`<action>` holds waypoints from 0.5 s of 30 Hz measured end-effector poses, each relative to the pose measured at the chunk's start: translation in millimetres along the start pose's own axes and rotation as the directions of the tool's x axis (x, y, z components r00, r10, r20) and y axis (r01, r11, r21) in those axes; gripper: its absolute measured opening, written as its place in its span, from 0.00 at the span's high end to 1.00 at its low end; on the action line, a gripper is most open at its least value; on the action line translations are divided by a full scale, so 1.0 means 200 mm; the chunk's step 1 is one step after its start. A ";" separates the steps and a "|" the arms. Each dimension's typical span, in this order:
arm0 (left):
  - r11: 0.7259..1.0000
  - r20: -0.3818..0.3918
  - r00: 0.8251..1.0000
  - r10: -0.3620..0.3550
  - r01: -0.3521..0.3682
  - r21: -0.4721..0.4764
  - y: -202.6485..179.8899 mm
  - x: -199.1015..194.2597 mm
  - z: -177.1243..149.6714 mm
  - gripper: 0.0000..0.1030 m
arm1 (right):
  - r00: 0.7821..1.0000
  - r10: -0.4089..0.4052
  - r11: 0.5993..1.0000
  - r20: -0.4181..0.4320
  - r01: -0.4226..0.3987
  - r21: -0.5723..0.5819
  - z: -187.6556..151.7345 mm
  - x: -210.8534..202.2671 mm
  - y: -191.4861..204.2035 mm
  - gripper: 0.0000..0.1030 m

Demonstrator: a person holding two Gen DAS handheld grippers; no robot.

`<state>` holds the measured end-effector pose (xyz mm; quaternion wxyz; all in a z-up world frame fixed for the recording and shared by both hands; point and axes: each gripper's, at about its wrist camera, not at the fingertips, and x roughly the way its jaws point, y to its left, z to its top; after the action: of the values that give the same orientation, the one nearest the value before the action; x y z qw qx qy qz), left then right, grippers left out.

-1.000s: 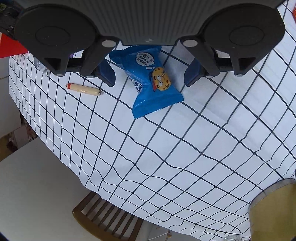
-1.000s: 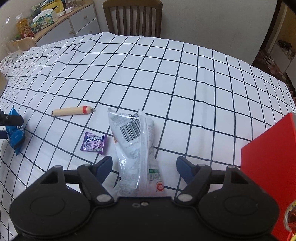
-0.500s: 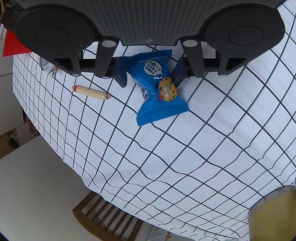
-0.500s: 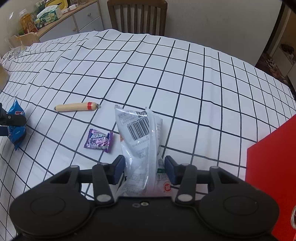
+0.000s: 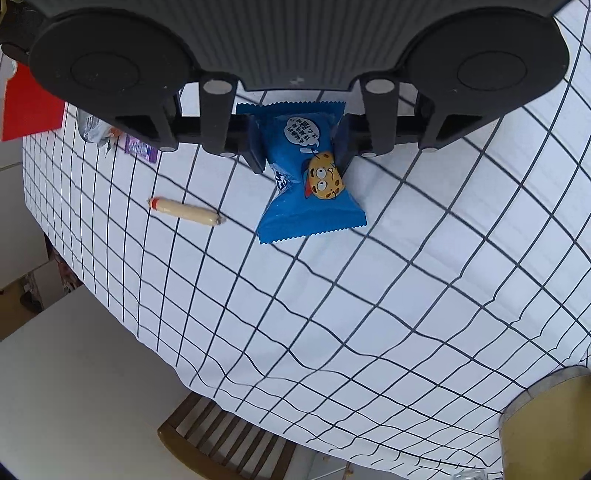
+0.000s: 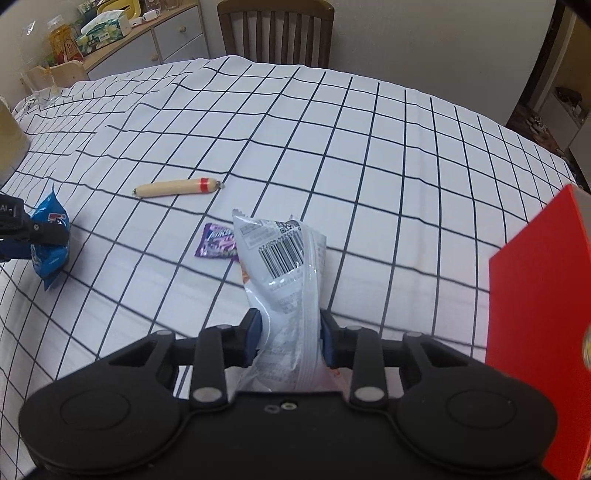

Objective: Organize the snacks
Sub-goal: 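Carry the clear bag and blue cookie packet with both tools toward the red box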

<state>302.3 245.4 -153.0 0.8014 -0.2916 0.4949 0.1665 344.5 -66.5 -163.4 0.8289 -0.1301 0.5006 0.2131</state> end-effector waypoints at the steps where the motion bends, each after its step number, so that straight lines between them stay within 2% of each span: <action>1: 1.000 0.001 1.000 -0.002 0.002 0.007 0.00 -0.01 -0.02 0.63 | 1.000 0.006 1.000 0.002 -0.006 0.007 -0.01 -0.01 0.00 0.70; 15: 0.996 -0.005 0.999 -0.031 0.032 0.079 -0.12 -0.18 -0.27 0.63 | 0.996 0.070 0.996 0.052 -0.073 0.057 -0.17 -0.34 -0.04 0.71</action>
<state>262.4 193.4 -130.9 0.8139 -0.2678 0.4981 0.1335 293.9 -104.4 -118.4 0.8365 -0.0823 0.4900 0.2309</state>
